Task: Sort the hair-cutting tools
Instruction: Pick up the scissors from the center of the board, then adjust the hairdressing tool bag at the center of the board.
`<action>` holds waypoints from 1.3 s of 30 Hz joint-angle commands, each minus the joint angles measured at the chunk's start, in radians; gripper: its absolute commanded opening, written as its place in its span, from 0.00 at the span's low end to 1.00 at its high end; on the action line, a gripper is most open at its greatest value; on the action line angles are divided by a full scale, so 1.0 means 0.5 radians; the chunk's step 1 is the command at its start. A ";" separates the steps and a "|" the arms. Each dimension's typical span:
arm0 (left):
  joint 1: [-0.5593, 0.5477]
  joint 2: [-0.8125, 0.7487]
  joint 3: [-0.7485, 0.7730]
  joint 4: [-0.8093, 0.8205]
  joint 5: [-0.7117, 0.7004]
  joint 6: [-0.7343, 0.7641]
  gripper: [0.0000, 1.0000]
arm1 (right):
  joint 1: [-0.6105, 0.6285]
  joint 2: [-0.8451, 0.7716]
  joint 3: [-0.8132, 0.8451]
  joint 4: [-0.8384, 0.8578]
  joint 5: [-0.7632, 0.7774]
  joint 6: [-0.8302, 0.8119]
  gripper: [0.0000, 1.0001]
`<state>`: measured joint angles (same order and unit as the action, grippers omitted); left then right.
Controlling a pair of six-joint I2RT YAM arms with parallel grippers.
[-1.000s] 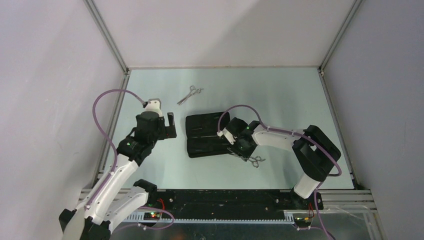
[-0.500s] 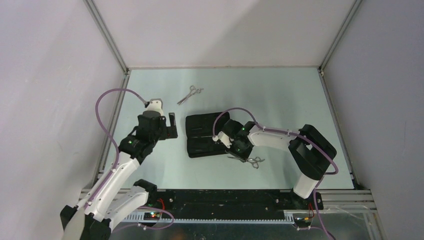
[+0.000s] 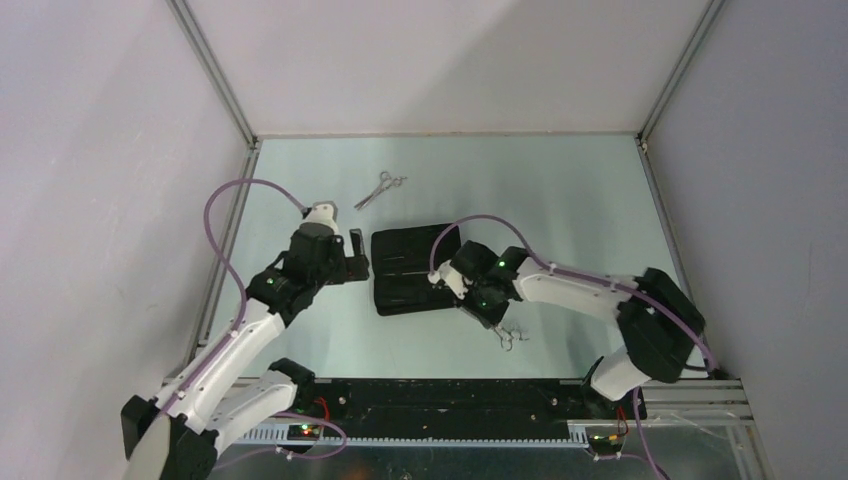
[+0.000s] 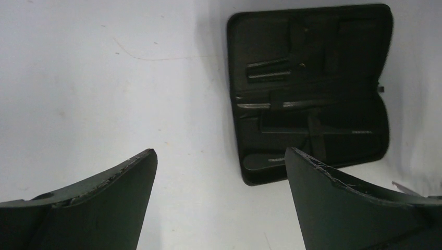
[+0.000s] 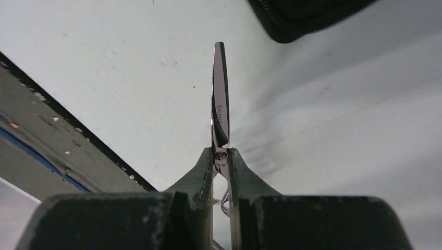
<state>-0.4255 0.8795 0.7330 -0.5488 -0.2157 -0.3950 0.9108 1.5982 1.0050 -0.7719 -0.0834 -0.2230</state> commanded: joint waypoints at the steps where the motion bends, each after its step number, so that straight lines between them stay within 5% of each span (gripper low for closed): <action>1: -0.155 0.120 0.086 0.015 0.000 -0.159 1.00 | -0.044 -0.339 0.015 0.010 0.140 0.123 0.00; 9: -0.542 0.599 0.390 0.014 -0.088 -0.205 0.95 | -0.416 -0.711 -0.070 0.101 0.398 0.413 0.00; 16: -0.864 1.226 0.818 -0.117 -0.052 0.147 0.87 | -0.764 -0.991 -0.209 0.202 0.378 0.609 0.00; 33: -1.165 1.855 1.132 -0.288 0.075 0.778 0.74 | -0.863 -1.163 -0.275 0.255 0.393 0.645 0.00; 39: -1.185 1.988 1.218 -0.325 0.140 0.950 0.58 | -0.874 -1.189 -0.292 0.247 0.397 0.650 0.00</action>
<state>-1.0092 1.8439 1.2892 -0.6907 -0.1761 -0.0093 0.4801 1.0328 0.8639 -0.6754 0.1074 0.0864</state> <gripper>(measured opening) 0.623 0.130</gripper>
